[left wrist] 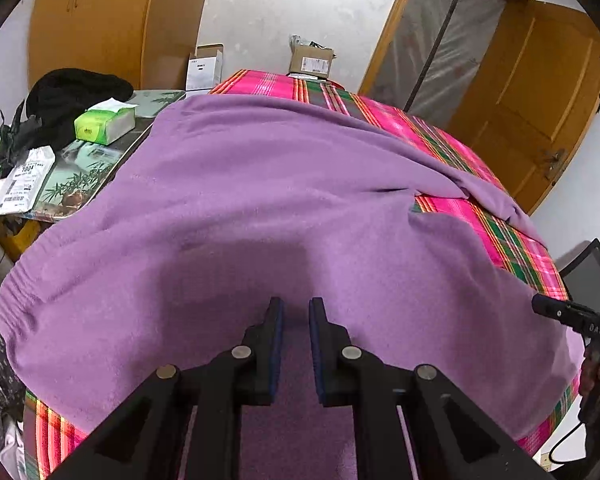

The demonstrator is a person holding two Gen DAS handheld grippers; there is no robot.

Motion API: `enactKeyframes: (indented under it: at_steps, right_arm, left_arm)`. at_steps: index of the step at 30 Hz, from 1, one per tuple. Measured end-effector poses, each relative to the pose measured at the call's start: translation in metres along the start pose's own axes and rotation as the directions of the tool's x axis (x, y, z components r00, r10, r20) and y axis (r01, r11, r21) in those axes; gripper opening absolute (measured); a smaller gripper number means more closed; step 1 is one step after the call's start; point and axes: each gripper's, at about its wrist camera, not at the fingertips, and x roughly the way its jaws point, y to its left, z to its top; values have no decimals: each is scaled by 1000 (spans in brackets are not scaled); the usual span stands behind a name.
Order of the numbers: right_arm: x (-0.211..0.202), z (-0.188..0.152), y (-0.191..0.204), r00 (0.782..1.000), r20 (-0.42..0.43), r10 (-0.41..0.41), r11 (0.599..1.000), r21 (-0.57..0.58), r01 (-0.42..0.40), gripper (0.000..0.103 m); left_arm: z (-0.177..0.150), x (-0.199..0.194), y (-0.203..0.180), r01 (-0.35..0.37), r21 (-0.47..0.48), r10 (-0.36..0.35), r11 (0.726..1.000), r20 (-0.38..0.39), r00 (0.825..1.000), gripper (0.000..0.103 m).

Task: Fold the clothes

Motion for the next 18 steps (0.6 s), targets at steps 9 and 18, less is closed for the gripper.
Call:
enactKeyframes:
  at_steps: [9, 18]
  right_arm:
    - [7, 2, -1, 998, -3, -62, 998, -30, 62, 32]
    - [8, 0, 0, 998, 12, -69, 997, -45, 69, 33]
  left_arm:
    - [-6, -1, -6, -21, 47, 19, 999, 40, 999, 15]
    - [-6, 0, -11, -24, 82, 21, 996, 48, 999, 24]
